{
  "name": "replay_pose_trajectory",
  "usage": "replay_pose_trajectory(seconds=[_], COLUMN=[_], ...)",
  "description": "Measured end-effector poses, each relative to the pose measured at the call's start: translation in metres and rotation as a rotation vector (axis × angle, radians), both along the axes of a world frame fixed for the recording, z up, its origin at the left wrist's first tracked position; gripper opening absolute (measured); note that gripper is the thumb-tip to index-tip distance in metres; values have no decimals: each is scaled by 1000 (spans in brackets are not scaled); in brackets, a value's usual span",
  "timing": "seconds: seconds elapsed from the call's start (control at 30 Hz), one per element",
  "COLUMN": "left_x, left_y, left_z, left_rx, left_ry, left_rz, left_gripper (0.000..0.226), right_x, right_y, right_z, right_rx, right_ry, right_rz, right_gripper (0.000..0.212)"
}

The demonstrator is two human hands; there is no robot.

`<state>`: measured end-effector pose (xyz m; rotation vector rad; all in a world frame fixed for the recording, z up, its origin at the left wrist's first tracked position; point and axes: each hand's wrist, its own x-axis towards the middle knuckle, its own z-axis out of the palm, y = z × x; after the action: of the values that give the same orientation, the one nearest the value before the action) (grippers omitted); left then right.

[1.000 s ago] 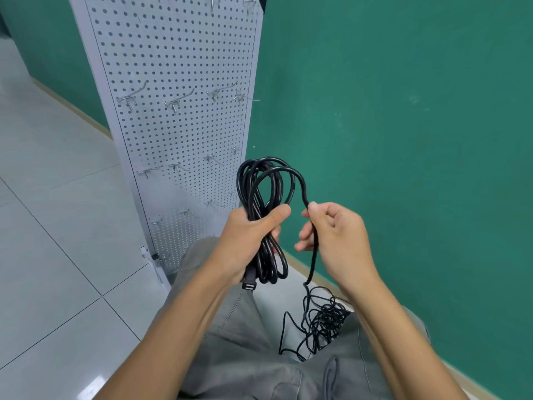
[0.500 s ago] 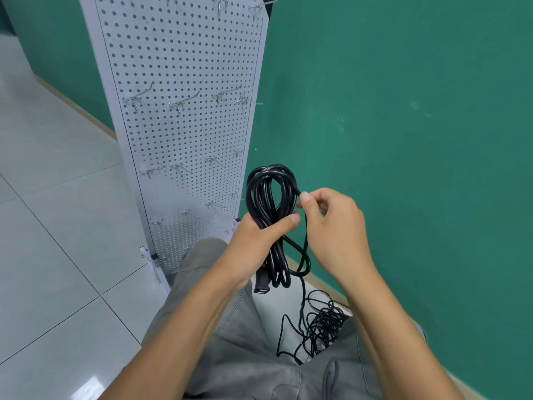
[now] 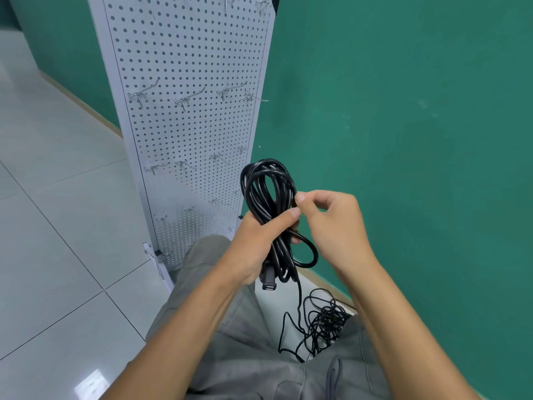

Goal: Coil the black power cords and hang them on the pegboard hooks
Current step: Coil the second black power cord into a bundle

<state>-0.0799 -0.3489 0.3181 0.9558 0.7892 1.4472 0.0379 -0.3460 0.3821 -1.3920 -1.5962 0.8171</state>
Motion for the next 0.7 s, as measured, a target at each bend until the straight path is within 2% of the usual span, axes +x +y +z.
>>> replay_pose_trajectory(seconds=[0.1,0.23,0.3,0.4,0.5,0.63,0.7], left_x=[2,2,2,3,1,-7,-6], left_y=[1,0,1,-3,-6,-8,-9], left_z=[2,4,3,6,10,14,14], left_rx=[-17,-37,-66,-77,-61,-76,-101], left_ry=[-29,45,104,137,155,215,198], left_rz=[-14,-44,-57,-101,-158,-272,-300], left_gripper=[15,5,11,4,7,6,5], right_x=[9,17,16,14,15,15,16], right_y=[-1,3,2,5,6,10,13], right_z=[6,6,8,8,8,18,23], right_rx=[153,309,443,570,564,356,291], right_ry=[-186,-454,-507,-553,-415,-143,-90], right_rz=[23,-27,-38,-8,-31,-97,-89], right_gripper=[12,20,17,11,9,13,16])
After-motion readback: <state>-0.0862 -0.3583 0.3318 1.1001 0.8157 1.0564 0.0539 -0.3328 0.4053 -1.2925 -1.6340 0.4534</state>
